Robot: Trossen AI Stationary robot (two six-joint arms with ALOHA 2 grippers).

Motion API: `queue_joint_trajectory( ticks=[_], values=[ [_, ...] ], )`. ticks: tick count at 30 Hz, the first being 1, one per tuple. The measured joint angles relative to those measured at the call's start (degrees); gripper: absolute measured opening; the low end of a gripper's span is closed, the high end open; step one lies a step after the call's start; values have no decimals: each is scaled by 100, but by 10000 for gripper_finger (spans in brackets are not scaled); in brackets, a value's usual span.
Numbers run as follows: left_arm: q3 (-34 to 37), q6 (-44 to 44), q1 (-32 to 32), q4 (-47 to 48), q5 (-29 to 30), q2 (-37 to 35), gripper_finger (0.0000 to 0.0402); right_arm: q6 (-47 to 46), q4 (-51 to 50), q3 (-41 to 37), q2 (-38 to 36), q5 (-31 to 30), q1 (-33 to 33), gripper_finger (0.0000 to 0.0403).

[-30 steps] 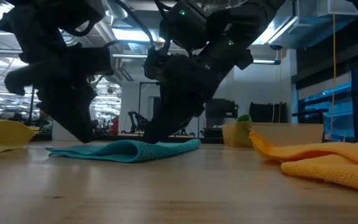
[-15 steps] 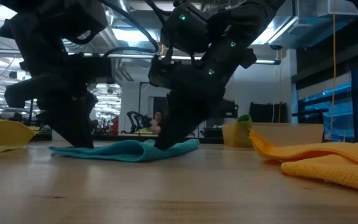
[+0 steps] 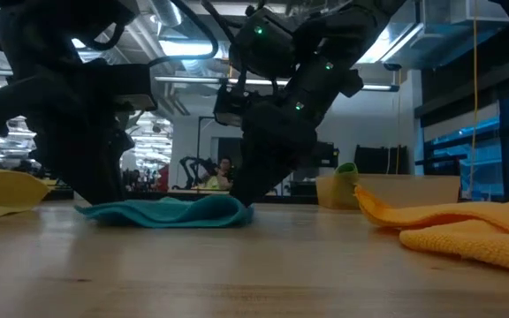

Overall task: Roll microfiber towels into tight, uniform cylinder then place into a basket
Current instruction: Fold the blue towel

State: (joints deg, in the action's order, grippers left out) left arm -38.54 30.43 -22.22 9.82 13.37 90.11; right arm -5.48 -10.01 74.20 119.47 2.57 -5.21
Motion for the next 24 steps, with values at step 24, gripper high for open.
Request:
queue_joint_trajectory(
  ticks=[24],
  values=[
    [-131,-357,-538,426,-176,-280,76,710,-686,-11,-762,-39,-671,157]
  ],
)
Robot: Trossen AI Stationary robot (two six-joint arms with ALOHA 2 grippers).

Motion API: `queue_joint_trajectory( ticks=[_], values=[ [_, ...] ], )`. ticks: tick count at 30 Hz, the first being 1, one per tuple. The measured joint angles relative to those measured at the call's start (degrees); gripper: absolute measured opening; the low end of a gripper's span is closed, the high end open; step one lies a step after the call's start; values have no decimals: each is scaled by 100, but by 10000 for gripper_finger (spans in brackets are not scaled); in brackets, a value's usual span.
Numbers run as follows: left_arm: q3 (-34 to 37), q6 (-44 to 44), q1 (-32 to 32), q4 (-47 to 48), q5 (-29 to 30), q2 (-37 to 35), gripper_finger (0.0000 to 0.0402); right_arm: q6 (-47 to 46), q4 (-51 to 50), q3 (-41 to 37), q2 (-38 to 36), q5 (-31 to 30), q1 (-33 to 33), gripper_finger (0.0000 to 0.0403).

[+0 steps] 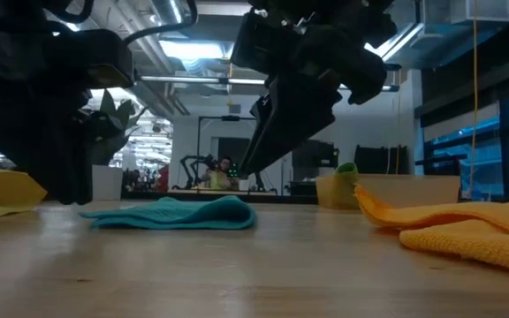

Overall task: Roll microfiber towels into tight, uniform cylinder then place into a basket
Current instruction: Fold the blue towel

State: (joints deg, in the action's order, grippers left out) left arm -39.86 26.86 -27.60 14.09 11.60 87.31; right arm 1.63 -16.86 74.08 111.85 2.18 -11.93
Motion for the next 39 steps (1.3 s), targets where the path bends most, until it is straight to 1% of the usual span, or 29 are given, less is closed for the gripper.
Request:
queue_joint_trajectory(
  ticks=[4,12,15,19,21,25,29,34,39],
  values=[
    [0,-326,-38,-92,29,0,76,48,98,0,0,0,2,157],
    [0,-288,-35,-214,30,0,76,19,168,2,-2,0,0,157],
    [0,-16,-31,-216,108,0,77,32,168,2,-2,-3,0,157],
    [0,192,34,-219,243,0,92,27,167,2,-2,-263,-8,157],
    [0,304,72,-219,375,0,102,41,168,2,-2,-260,-6,157],
    [0,333,109,-250,402,0,116,21,168,2,-2,-256,-6,157],
    [-7,-3,55,-320,401,72,115,296,200,-20,-2,-254,-6,157],
    [-7,-435,-24,-435,401,231,116,737,265,-253,9,-161,-6,157],
    [-7,-811,-35,-559,403,238,116,794,742,-650,45,-57,-6,157]
  ],
)
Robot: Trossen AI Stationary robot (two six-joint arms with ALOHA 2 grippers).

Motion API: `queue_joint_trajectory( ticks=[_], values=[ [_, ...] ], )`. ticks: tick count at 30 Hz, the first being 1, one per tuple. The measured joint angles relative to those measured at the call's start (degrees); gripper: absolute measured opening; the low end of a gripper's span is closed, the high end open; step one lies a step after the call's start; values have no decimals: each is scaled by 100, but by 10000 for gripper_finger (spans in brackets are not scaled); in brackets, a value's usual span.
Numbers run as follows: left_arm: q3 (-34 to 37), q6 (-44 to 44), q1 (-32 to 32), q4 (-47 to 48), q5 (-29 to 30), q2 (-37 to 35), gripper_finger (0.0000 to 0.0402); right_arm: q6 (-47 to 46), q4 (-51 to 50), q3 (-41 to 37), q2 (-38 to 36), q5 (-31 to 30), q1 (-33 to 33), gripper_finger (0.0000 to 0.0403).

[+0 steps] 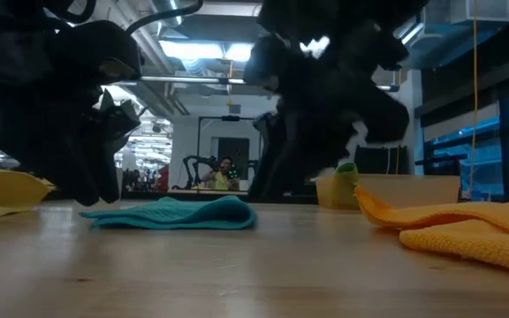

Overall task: Roll microfiber towels into tight, uniform cylinder then place into a basket
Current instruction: Fold the blue towel

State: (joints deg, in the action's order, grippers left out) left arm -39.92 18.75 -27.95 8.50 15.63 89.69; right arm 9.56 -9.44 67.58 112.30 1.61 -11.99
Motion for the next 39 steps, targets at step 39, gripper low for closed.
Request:
queue_joint_trajectory(
  ticks=[39],
  values=[
    [-2,215,29,-274,204,520,61,594,1832,-701,353,16,46,104]
  ],
)
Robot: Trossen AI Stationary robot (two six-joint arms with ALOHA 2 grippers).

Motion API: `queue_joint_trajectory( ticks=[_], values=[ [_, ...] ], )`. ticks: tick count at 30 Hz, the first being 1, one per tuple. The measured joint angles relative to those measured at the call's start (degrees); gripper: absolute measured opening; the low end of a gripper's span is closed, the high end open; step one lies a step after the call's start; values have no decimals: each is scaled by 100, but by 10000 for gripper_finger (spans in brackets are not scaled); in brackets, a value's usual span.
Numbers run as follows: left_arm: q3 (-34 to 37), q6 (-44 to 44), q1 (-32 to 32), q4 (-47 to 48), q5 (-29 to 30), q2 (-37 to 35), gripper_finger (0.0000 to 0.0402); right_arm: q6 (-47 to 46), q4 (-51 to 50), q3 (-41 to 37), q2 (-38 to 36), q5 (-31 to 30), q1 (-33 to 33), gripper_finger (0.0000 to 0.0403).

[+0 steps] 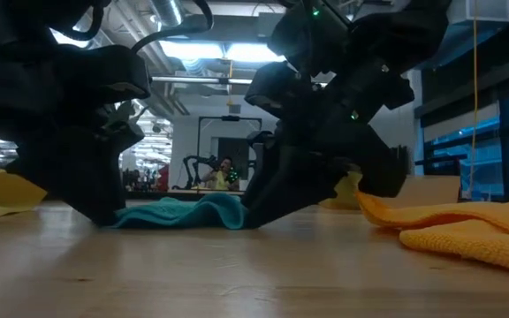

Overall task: Roll microfiber towels into tight, uniform cylinder then place into a basket
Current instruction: Fold the blue towel

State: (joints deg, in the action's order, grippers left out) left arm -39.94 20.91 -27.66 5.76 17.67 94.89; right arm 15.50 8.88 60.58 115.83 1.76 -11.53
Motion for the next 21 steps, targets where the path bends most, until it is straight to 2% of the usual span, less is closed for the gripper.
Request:
queue_joint_trajectory(
  ticks=[5,6,11,15,21],
  values=[
    [2,131,0,15,2,0,13,-375,31,0,11,0,1,18],
    [2,219,0,17,4,0,7,-474,35,0,11,-9,4,11],
    [-35,586,2,64,-52,-18,2,-1024,-17,62,11,92,7,10],
    [-126,884,43,194,-339,-115,1,-1430,-101,220,20,275,7,6],
    [-214,1492,241,691,-645,-343,0,-1547,-879,511,20,288,6,4]
  ],
)
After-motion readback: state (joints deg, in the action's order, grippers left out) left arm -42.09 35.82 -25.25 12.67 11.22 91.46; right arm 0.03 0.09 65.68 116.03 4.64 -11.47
